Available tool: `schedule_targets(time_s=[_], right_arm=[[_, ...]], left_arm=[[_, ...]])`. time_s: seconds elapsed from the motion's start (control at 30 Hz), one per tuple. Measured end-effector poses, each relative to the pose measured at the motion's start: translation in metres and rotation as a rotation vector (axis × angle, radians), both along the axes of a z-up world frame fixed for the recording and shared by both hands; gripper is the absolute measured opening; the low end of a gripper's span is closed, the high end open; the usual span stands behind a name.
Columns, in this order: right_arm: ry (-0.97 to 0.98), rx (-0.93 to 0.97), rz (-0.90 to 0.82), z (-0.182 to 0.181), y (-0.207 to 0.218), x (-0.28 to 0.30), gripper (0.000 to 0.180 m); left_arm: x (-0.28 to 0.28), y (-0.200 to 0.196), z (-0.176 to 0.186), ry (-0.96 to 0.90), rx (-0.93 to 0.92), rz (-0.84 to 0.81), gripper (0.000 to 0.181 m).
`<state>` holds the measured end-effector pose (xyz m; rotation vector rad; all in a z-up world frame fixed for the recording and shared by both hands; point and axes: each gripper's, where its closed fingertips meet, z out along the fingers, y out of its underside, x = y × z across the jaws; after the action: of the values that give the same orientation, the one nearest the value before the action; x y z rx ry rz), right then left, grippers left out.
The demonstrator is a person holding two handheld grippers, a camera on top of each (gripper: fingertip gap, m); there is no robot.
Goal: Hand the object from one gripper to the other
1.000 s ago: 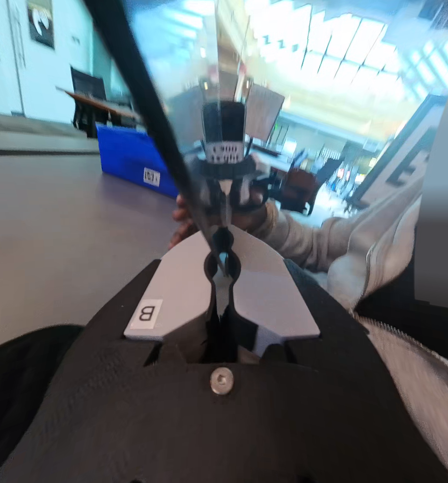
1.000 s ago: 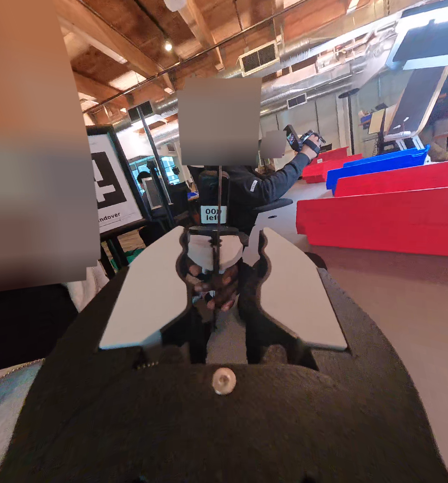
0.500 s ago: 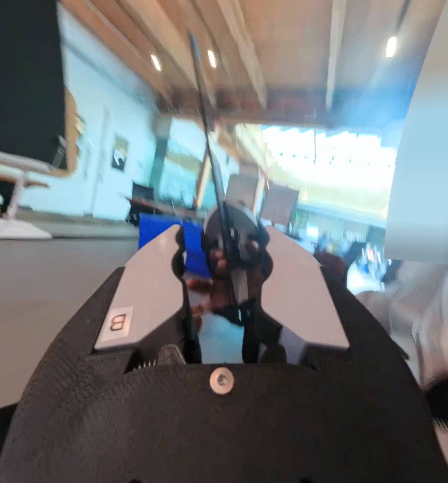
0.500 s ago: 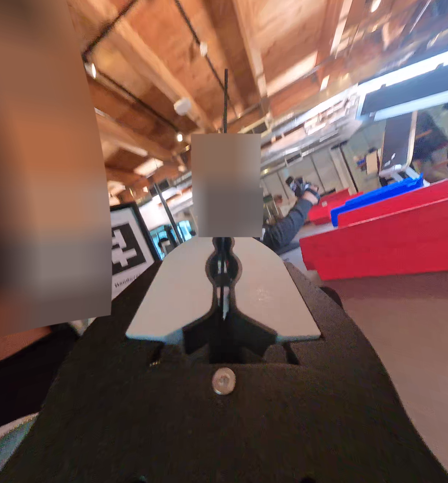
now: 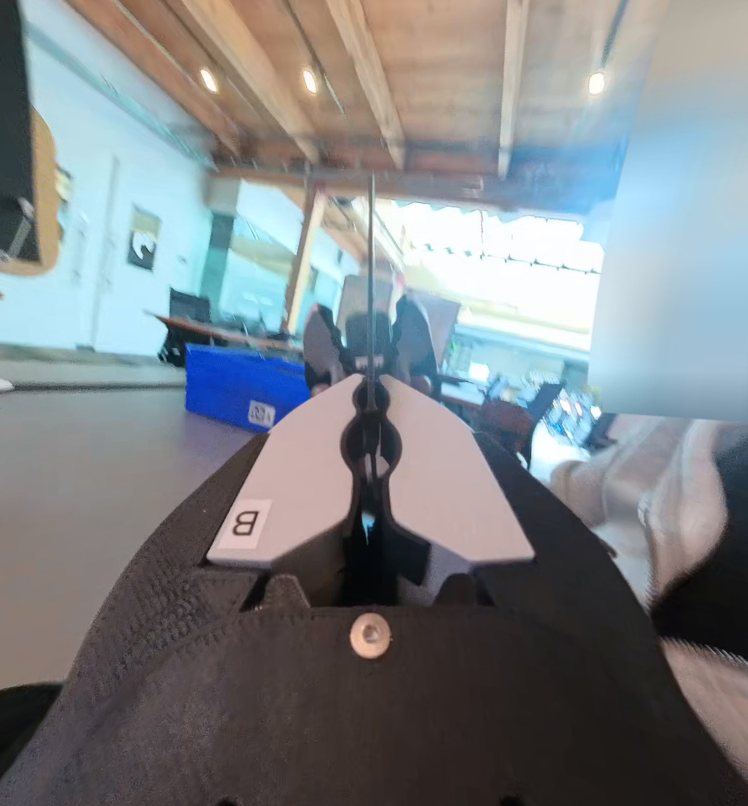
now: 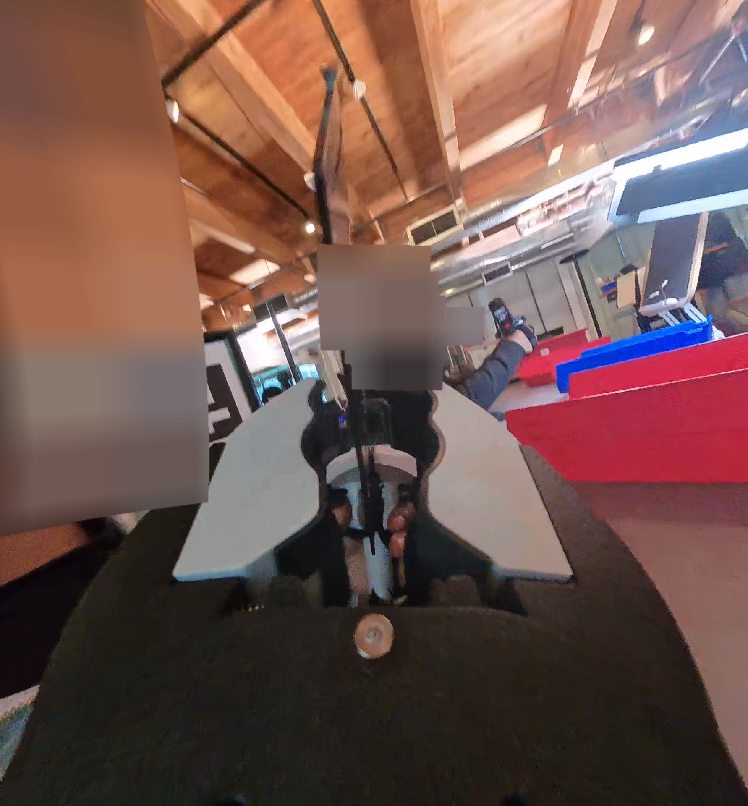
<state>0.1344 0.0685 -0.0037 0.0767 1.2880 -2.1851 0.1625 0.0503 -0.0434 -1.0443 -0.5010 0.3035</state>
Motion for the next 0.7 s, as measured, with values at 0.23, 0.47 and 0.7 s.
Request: schedule_targets(time_s=[0.23, 0.47, 0.7], right_arm=[[0.126, 0.072, -0.017, -0.011, -0.006, 0.013, 0.002], [0.021, 0.007, 0.008, -0.009, -0.005, 0.009, 0.002], [0.077, 0.007, -0.062, 0.002, 0.0, 0.004, 0.042]], left_arm=[[0.001, -0.015, 0.012, 0.051, 0.093, 0.045, 0.016], [-0.014, 0.008, 0.001, 0.004, 0.233, 0.068, 0.013], [0.002, -0.031, 0.018, 0.097, 0.232, 0.077, 0.0]])
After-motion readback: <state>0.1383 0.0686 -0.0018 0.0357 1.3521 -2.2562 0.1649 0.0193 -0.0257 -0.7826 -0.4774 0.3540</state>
